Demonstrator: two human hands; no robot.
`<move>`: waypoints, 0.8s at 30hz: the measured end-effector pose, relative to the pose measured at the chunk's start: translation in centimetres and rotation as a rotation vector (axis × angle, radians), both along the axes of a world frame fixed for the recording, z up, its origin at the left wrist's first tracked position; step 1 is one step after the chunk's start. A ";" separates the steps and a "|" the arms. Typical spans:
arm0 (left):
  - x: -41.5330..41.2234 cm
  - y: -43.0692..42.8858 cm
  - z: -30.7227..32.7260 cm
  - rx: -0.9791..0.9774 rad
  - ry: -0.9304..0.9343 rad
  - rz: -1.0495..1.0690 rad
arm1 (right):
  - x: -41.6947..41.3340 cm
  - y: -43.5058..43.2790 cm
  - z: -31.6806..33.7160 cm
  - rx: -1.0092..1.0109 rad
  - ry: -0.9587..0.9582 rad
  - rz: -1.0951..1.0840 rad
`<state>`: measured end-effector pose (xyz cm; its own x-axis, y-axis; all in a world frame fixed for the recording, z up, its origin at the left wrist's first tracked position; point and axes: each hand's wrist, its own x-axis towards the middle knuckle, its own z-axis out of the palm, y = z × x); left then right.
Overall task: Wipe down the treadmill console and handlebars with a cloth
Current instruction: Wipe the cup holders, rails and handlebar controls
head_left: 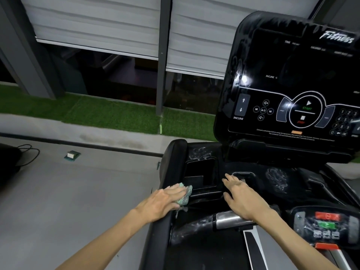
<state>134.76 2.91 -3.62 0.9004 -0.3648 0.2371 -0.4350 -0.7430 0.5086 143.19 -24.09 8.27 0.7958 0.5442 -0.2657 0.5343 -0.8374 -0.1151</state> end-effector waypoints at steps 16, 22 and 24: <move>8.0 -3.7 2.3 -0.056 0.047 0.382 | 10.9 8.6 11.8 0.049 -0.916 0.388; 12.6 -3.4 4.6 -0.050 0.064 0.591 | 14.5 10.0 10.6 -0.194 -0.935 0.332; 14.7 -2.8 4.8 0.014 0.074 0.588 | 14.7 10.3 10.0 -0.150 -0.950 0.320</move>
